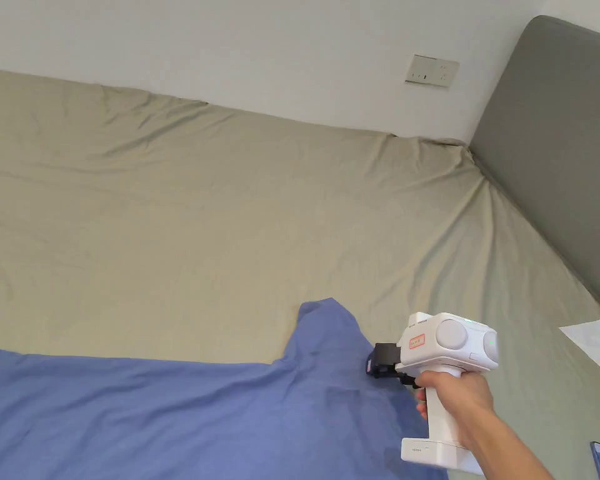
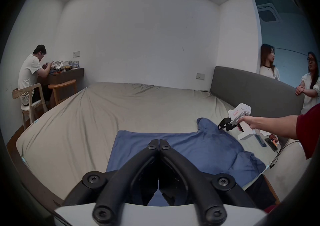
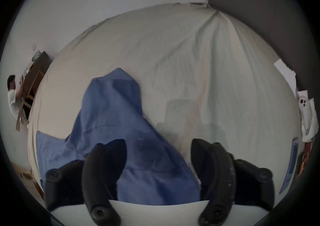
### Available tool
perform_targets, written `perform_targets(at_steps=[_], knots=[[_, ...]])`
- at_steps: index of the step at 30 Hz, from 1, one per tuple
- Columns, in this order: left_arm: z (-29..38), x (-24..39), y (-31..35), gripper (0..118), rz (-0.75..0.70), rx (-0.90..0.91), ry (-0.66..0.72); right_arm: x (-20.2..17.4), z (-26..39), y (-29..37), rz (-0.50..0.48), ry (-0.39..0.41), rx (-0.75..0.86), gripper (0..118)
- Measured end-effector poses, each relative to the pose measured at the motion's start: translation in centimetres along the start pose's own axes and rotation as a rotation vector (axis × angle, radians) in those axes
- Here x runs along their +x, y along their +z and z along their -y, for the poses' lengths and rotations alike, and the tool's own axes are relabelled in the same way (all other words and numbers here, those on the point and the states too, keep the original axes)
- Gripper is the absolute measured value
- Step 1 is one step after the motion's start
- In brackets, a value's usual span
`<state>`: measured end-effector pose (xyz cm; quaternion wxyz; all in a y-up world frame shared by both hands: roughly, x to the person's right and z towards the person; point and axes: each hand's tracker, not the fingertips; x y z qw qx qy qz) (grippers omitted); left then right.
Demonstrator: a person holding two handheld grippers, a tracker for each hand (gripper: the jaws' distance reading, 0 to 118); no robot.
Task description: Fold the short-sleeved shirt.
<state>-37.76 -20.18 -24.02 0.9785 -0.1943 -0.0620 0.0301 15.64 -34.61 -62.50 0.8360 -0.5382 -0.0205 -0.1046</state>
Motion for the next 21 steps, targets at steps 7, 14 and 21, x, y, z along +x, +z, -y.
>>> perform_targets(at_steps=[7,14,21], knots=[[-1.6,-4.0,-6.9,0,0.047,-0.056,0.079,-1.6,0.8,-0.2,0.038,0.137,0.013,2],[-5.2,-11.8,-27.6,85,-0.061,-0.281,0.243,-2.6,1.9,0.4,0.049,0.147,0.028,2],[-1.0,-13.9,-39.6,85,-0.21,-0.524,0.17,-3.1,2.2,1.3,0.041,0.141,0.025,2]])
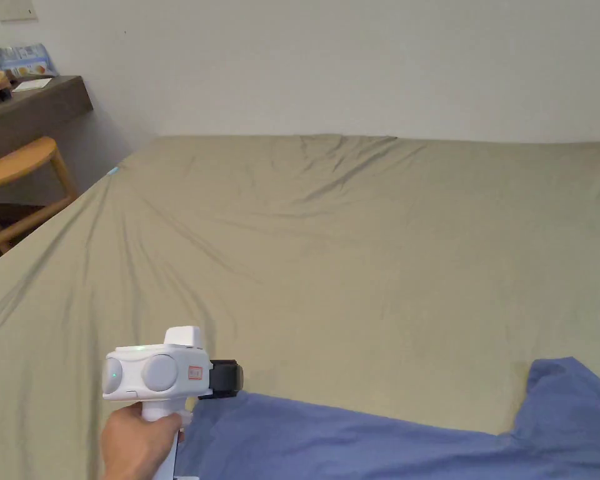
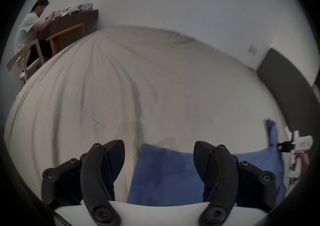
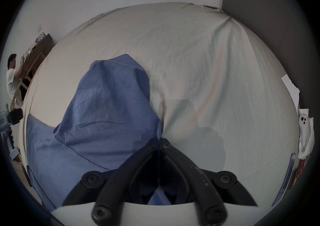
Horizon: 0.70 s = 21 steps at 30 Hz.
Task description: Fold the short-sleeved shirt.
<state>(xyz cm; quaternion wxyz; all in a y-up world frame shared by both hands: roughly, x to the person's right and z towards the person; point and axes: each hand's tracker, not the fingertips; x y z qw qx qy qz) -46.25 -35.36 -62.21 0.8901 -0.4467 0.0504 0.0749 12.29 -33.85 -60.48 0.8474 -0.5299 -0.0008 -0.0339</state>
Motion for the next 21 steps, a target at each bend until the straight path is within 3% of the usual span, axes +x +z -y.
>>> perform_targets(at_steps=[3,7,9,10,14,21], knots=[[0.8,0.9,-1.5,82,-0.032,-0.063,-0.041,-0.4,0.3,0.2,-0.002,0.007,0.002,2],[1.7,2.5,-0.6,53,-0.055,-0.046,-0.124,-0.3,0.0,0.3,-0.003,0.005,-0.004,2],[2.3,3.5,-0.2,15,-0.144,-0.025,-0.237,-0.1,-0.2,0.2,-0.001,0.015,-0.002,2],[2.4,3.7,0.3,6,-0.076,-0.018,-0.228,-0.2,0.0,0.5,-0.001,0.016,0.006,2],[2.6,4.2,1.9,6,-0.098,0.031,-0.241,0.0,0.2,1.3,-0.005,0.017,0.032,2],[1.4,2.9,5.6,6,-0.007,0.046,-0.204,0.2,-0.3,5.2,-0.045,0.051,0.106,2]])
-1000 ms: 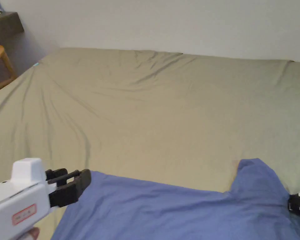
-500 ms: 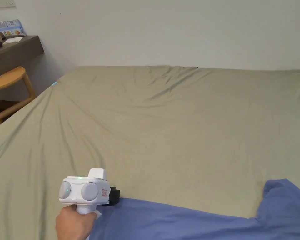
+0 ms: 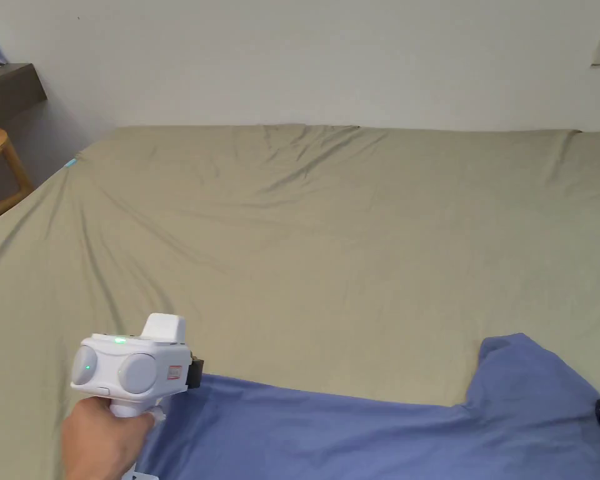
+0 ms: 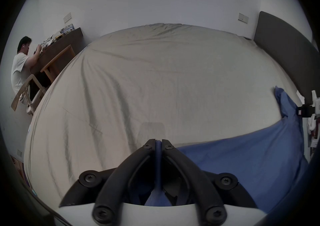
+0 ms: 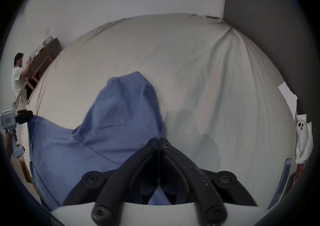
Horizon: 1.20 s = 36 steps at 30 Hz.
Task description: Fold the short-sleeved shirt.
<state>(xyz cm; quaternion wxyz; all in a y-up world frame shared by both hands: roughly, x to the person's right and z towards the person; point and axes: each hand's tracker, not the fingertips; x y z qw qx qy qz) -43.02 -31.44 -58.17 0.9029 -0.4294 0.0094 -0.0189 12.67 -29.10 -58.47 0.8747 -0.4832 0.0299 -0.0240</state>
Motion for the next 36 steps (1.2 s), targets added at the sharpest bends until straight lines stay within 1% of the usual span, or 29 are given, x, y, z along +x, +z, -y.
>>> perform_targets(at_steps=[1,4,7,9,10,12,16,19,20,22,23,24,25,27,29,31,32,34,35,36], knots=[[-0.1,-0.3,0.6,6,0.006,0.005,0.006,-0.1,-0.1,0.8,-0.003,0.006,0.013,2],[-0.3,-1.0,3.2,6,0.058,0.043,0.068,-0.4,0.0,3.7,-0.058,0.016,0.072,2],[0.1,-1.4,6.4,6,0.096,0.075,0.071,-0.9,0.6,7.5,-0.092,0.058,0.144,2],[1.0,-1.8,8.9,6,0.117,0.101,0.066,-1.0,1.5,10.4,-0.133,0.069,0.183,2],[1.7,-1.6,10.7,6,0.122,0.114,0.063,-1.0,2.2,12.2,-0.147,0.073,0.198,2],[3.4,-2.2,13.7,6,0.153,0.141,0.059,-1.1,4.3,15.5,-0.179,0.105,0.225,2],[8.3,-4.1,18.6,6,0.206,0.161,0.101,-0.5,10.5,20.4,-0.187,0.161,0.223,2],[13.0,-5.6,21.1,6,0.238,0.16,0.118,0.9,16.2,21.9,-0.188,0.136,0.173,2],[14.6,-6.0,21.7,6,0.24,0.157,0.132,1.3,18.3,22.1,-0.171,0.105,0.146,2],[17.6,-6.9,22.6,6,0.268,0.137,0.151,2.2,22.0,21.7,-0.169,0.073,0.078,2],[19.1,-7.3,22.8,6,0.266,0.128,0.183,2.6,23.9,21.3,-0.168,0.029,0.051,2],[20.5,-7.5,22.7,6,0.271,0.114,0.201,2.9,25.4,20.5,-0.19,0.019,0.004,2],[21.9,-7.6,22.2,6,0.28,0.08,0.217,3.1,27.0,19.5,-0.174,0.019,-0.027,2],[24.2,-7.1,20.7,6,0.265,0.014,0.211,3.6,29.8,17.0,-0.163,-0.01,-0.097,2],[26.1,-6.3,19.4,6,0.257,-0.034,0.185,3.5,31.5,15.4,-0.143,-0.003,-0.113,2],[27.0,-5.9,18.3,6,0.218,-0.042,0.171,3.5,32.3,14.8,-0.14,-0.037,-0.114,2],[27.1,-6.0,18.1,6,0.238,-0.042,0.187,3.5,32.3,14.9,-0.145,-0.048,-0.097,2],[27.3,-6.5,17.8,6,0.233,-0.036,0.216,3.6,32.1,15.1,-0.143,-0.047,-0.095,3],[27.2,-6.6,17.9,9,0.24,-0.032,0.232,3.7,32.0,15.4,-0.132,-0.042,-0.085,8],[27.1,-6.7,18.0,24,0.243,-0.031,0.232,3.6,31.8,15.7,-0.119,-0.026,-0.08,25]])
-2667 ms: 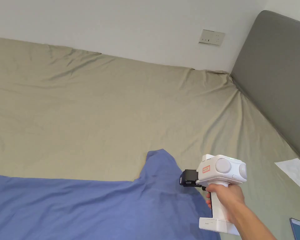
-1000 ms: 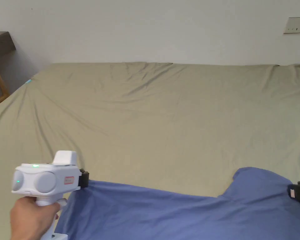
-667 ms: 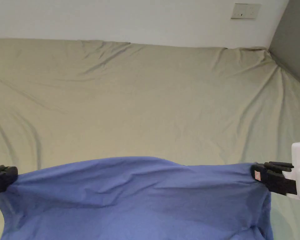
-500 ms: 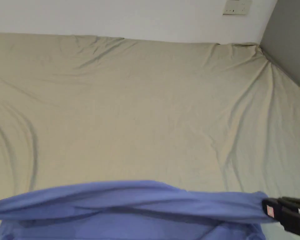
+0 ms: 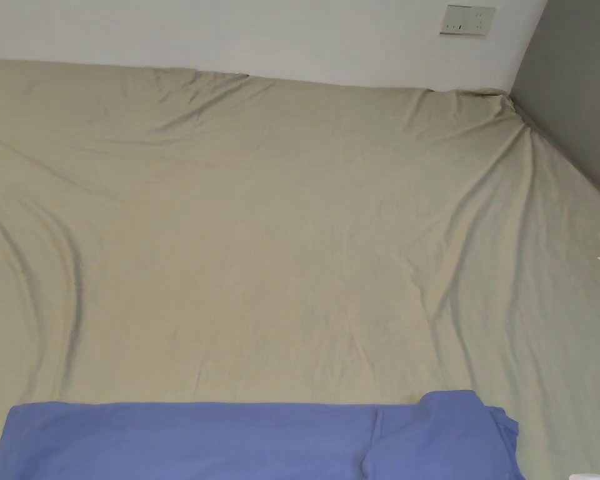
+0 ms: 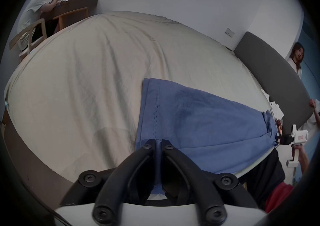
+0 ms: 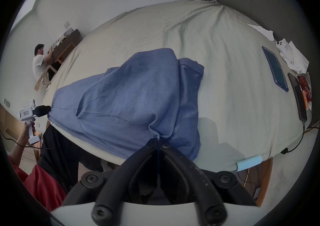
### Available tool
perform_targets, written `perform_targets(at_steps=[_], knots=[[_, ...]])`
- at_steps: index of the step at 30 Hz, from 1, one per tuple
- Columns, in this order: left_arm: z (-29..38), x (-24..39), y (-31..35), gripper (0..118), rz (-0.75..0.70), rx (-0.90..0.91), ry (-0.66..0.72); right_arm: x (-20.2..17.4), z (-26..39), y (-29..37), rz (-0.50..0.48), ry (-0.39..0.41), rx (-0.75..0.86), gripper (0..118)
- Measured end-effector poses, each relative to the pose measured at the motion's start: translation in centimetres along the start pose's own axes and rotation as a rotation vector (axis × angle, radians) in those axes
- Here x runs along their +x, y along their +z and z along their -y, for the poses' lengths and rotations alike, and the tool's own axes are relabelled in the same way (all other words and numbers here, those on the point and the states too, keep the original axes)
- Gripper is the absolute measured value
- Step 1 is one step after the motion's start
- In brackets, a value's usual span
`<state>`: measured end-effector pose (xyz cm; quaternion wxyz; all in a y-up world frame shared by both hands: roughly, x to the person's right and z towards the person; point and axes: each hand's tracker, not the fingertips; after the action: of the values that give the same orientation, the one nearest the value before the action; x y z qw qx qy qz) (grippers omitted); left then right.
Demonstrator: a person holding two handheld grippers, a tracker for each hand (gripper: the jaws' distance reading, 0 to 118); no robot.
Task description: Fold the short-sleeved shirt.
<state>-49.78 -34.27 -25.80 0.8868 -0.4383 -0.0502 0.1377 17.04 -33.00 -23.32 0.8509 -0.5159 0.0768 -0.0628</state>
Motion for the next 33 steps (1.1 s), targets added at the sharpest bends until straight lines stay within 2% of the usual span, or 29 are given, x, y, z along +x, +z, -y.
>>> perform_targets(at_steps=[1,2,3,4,5,6,8,11,12,14,16,17,18,19,20,21,23,25,27,33], knots=[[-0.2,0.2,0.4,45,-0.004,0.004,0.001,-0.2,-0.3,0.6,0.029,0.026,-0.008,46],[-0.6,0.2,1.0,69,-0.012,0.016,0.006,-0.7,-0.8,1.6,0.106,0.056,-0.011,68],[-1.2,0.5,2.0,86,-0.003,0.032,0.03,-1.5,-1.3,3.2,0.178,0.077,0.021,78],[-1.9,1.0,3.4,90,0.035,0.09,0.054,-2.3,-1.8,5.1,0.232,0.106,0.093,81],[-2.8,2.1,5.5,90,0.091,0.184,0.073,-3.6,-2.4,7.8,0.244,0.148,0.242,81],[-3.5,3.1,7.3,97,0.122,0.249,0.052,-4.7,-2.7,9.9,0.246,0.149,0.379,82],[-4.5,6.5,10.7,97,0.081,0.399,-0.067,-7.8,-3.1,14.4,0.251,0.119,0.666,80],[-4.2,11.2,14.2,98,0.013,0.65,-0.239,-11.6,-3.4,17.5,0.246,0.102,0.917,86],[-4.0,12.6,14.9,97,-0.011,0.717,-0.276,-12.8,-3.5,17.9,0.245,0.079,0.944,87],[-3.4,14.8,15.4,88,-0.026,0.809,-0.32,-14.7,-3.4,17.8,0.204,0.119,0.979,87],[-2.8,16.7,15.7,62,-0.021,0.842,-0.342,-16.1,-3.3,16.9,0.223,0.147,0.998,83],[-2.4,17.6,15.6,42,-0.038,0.842,-0.348,-16.8,-3.0,16.5,0.231,0.168,1.008,73],[-1.9,17.5,15.1,11,-0.051,0.85,-0.369,-17.3,-2.9,16.2,0.241,0.174,1.008,40],[-1.3,17.7,14.8,0,-0.08,0.865,-0.391,-17.8,-2.9,15.7,0.265,0.157,1.006,6],[-1.0,18.1,14.9,0,-0.071,0.858,-0.381,-17.9,-2.7,15.8,0.249,0.157,1.002,1],[-0.8,18.1,15.0,0,-0.045,0.84,-0.372,-17.9,-2.7,15.7,0.186,0.173,0.985,0],[-0.2,18.5,14.4,0,-0.049,0.841,-0.367,-18.4,-2.9,15.4,0.267,0.16,0.978,0],[-0.3,18.0,14.4,0,-0.037,0.808,-0.368,-18.1,-3.1,15.4,0.197,0.17,0.944,0],[-0.4,17.9,14.3,0,-0.067,0.813,-0.367,-18.1,-3.1,15.4,0.197,0.15,0.949,0],[-1.0,16.4,14.9,0,-0.089,0.808,-0.353,-18.7,-3.6,14.8,0.211,0.184,0.939,0]])
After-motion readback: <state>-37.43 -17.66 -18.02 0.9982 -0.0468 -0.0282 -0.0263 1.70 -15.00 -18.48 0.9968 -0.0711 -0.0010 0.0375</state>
